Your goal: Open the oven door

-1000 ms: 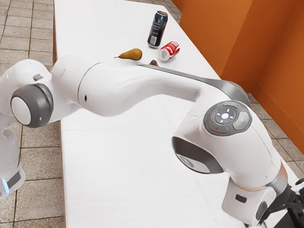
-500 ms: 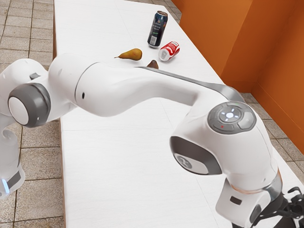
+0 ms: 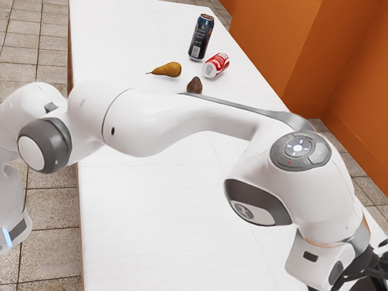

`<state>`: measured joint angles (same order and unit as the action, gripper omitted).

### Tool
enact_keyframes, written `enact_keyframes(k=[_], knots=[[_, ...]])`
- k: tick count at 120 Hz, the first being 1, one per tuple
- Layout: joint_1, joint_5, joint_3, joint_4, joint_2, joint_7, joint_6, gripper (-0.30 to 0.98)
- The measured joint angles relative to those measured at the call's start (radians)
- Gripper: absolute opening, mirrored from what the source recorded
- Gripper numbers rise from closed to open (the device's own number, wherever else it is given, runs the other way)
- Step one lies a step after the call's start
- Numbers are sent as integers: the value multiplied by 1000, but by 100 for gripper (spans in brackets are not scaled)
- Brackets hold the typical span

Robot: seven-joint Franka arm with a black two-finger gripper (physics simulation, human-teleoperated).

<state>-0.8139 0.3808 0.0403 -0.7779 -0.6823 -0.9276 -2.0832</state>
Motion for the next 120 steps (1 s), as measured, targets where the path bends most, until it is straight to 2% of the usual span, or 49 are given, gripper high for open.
enact_keyframes(k=[4,5,7,20,28,36,53,72,82,90,97,104,108,112,114,116,118,120], knots=[[0,-3,-1,2,-2,-1,-6,68],[0,-3,-1,3,-4,-2,-7,66],[1,-2,1,3,-6,-2,-11,55],[0,-2,4,4,-13,-6,-30,40],[-2,-5,2,-7,-9,-8,-35,42],[-18,-12,-8,-75,26,-9,-38,56],[-70,-16,-36,-293,177,-6,-50,59],[-109,-15,-37,-486,281,6,-92,66],[-163,-7,-33,-590,361,15,-111,65],[-232,24,48,-656,461,24,-99,67],[-270,91,221,-606,566,36,-33,67],[-355,171,314,-384,659,53,97,68],[-431,185,336,-236,680,65,191,68],[-554,135,337,-136,675,82,289,68],[-650,97,310,-107,660,91,334,68],[-763,55,259,-86,641,101,375,68],[-890,-1,164,-77,618,111,416,68],[-967,-56,70,-83,598,121,452,68]])
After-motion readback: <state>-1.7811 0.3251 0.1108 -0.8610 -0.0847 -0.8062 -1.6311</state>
